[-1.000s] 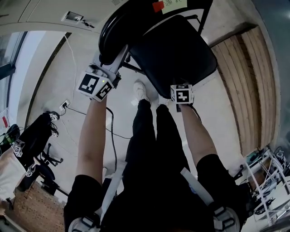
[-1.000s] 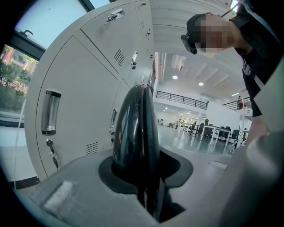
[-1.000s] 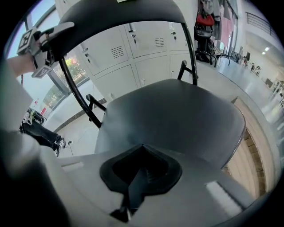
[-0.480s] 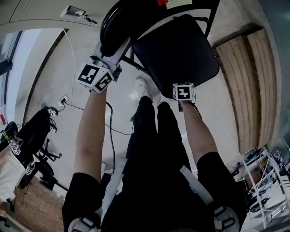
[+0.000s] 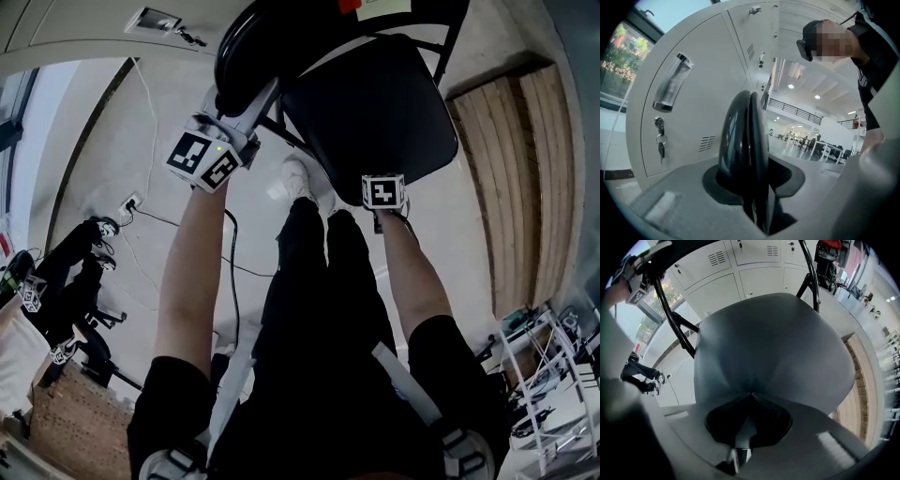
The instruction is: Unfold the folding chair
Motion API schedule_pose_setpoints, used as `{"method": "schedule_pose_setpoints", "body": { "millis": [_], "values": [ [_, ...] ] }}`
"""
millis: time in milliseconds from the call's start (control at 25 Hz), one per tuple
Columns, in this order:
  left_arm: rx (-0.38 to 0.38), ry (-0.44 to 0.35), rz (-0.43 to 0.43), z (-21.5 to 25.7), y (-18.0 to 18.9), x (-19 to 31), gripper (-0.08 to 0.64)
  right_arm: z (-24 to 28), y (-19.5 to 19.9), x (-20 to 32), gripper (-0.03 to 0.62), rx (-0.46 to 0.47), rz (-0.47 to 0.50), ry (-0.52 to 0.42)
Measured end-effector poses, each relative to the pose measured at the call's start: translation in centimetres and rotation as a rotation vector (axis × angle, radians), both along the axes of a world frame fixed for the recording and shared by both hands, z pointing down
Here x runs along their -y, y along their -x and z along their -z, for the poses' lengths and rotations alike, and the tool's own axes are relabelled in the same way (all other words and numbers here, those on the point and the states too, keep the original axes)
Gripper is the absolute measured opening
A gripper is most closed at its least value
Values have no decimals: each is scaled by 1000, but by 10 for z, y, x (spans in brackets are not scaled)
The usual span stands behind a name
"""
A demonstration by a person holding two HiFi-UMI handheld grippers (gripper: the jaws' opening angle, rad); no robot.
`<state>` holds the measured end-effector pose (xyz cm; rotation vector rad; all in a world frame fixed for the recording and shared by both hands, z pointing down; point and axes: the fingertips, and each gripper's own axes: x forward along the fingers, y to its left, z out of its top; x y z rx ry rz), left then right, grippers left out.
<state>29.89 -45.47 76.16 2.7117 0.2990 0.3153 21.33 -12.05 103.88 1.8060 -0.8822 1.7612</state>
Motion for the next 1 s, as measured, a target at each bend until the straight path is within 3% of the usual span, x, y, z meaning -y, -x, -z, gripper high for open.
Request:
{"method": "schedule_pose_setpoints", "body": {
  "millis": [200,360,440,680,1000],
  "values": [
    [7,24,27,-5,3,2,138,5,0,4,6,-21,-11,-33],
    [54,-40,66,-8,15,16,241,32,-16,17,6,-78,-44,-111],
    [75,-51,104,-1,25,23,253,56,-27,30,6,-112,-62,-166],
    [111,-11,224,38,56,35,252,156,-65,59,6,-238,-159,-359],
    [63,-98,275,125,59,37,232,318,-130,140,6,-438,-81,-644]
  ]
}}
